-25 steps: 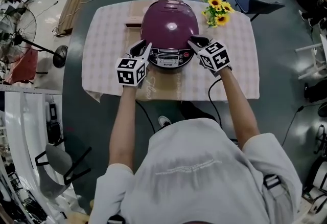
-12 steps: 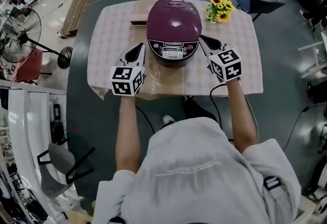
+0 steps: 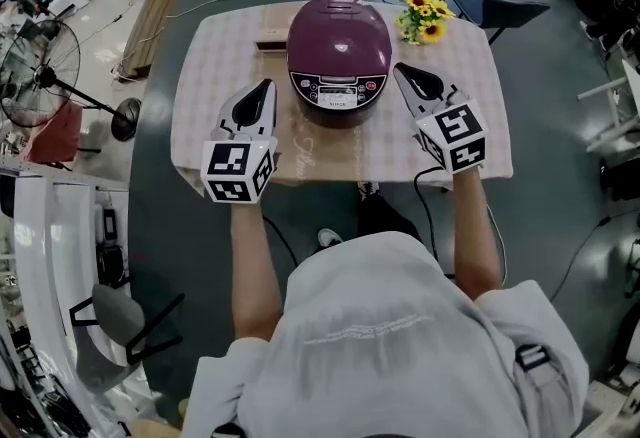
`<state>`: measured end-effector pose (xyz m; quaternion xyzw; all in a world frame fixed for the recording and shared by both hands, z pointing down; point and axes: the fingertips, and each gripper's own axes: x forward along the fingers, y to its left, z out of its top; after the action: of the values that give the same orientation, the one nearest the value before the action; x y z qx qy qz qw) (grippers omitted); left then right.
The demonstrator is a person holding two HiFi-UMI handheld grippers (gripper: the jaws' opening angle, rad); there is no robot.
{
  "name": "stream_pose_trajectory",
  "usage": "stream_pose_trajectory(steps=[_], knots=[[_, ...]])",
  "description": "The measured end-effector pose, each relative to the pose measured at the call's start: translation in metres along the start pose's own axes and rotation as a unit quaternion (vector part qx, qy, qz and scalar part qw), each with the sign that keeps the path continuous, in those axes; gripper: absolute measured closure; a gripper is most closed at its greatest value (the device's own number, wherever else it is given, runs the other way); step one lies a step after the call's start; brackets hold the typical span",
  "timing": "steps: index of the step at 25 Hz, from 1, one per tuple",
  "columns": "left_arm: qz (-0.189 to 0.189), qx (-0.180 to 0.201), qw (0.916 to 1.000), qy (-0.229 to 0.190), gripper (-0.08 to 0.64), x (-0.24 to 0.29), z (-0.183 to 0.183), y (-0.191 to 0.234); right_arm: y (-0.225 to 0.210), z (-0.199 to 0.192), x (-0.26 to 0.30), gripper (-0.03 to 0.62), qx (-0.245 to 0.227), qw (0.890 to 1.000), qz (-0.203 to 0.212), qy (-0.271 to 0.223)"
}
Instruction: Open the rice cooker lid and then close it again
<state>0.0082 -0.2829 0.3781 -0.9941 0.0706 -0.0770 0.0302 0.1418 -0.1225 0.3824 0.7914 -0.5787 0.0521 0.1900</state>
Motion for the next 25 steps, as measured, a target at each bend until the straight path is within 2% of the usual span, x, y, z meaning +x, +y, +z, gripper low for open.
stream_pose_trajectory(steps=[5, 12, 18, 25], knots=[[0.011, 0.023, 0.9996, -0.010, 0.545, -0.020, 0.021, 0.001, 0.005, 0.019, -0.016, 0.565, -0.005, 1.000, -0.004, -0.016], [0.028, 0.040, 0.9986, -0.020, 0.545, -0.035, 0.039, 0.004, 0.021, 0.042, -0.021, 0.564, -0.011, 0.999, 0.014, -0.043], [0.012, 0.051, 0.9982, -0.031, 0.545, -0.036, 0.048, -0.008, 0.030, 0.051, -0.019, 0.565, -0.021, 0.999, 0.020, -0.046], [0.013, 0.060, 0.9976, -0.031, 0.545, -0.033, 0.049, -0.005, 0.027, 0.057, -0.017, 0.566, -0.029, 0.998, 0.020, -0.049]])
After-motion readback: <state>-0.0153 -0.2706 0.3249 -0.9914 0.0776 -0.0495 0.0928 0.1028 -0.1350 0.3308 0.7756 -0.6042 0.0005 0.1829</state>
